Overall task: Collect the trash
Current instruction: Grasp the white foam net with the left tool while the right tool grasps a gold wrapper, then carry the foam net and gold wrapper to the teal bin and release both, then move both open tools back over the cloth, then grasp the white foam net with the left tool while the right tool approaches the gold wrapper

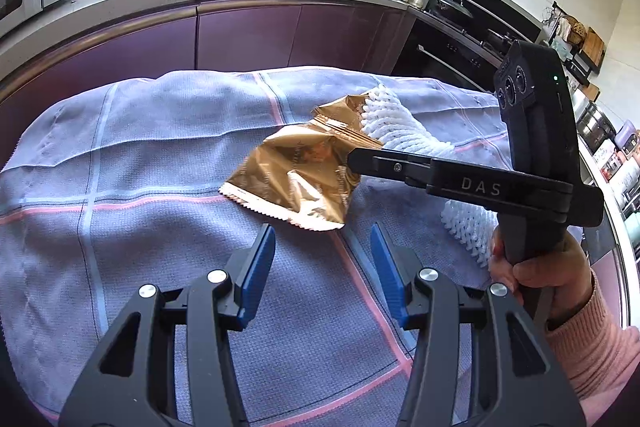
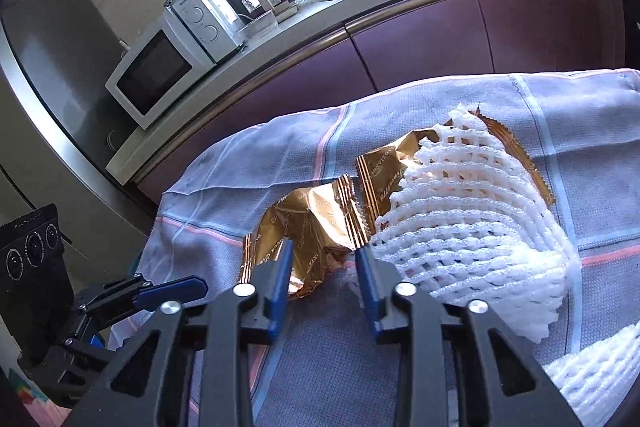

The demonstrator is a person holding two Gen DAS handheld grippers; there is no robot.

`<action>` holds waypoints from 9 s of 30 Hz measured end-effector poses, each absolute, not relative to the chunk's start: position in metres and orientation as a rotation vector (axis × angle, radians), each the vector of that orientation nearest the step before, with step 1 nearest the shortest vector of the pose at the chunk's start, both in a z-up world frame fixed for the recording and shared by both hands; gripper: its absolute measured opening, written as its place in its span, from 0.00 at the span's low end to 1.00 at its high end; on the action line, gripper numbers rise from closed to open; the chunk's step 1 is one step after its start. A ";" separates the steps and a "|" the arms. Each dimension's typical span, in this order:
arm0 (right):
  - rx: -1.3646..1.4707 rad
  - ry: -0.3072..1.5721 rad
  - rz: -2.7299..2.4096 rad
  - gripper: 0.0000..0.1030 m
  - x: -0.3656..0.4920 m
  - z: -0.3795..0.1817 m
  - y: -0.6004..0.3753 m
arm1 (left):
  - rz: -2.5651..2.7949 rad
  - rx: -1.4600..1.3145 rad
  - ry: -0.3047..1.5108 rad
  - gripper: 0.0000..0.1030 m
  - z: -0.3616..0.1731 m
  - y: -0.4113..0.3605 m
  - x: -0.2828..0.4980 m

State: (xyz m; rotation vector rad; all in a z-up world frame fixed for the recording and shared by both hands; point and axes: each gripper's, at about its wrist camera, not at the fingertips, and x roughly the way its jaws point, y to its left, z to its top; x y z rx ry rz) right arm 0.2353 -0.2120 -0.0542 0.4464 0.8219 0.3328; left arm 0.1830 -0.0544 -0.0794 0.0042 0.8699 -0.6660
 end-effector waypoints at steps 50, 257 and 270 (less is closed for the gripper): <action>0.583 0.520 0.214 0.12 0.153 -0.008 -0.329 | -0.835 -0.017 0.854 0.09 -0.052 -0.136 0.193; 0.434 0.693 0.131 0.44 0.139 -0.025 -0.313 | -1.017 -0.075 1.089 0.34 -0.118 -0.187 0.148; 0.456 0.703 0.073 0.44 0.140 -0.032 -0.329 | -1.029 -0.123 1.107 0.18 -0.124 -0.194 0.156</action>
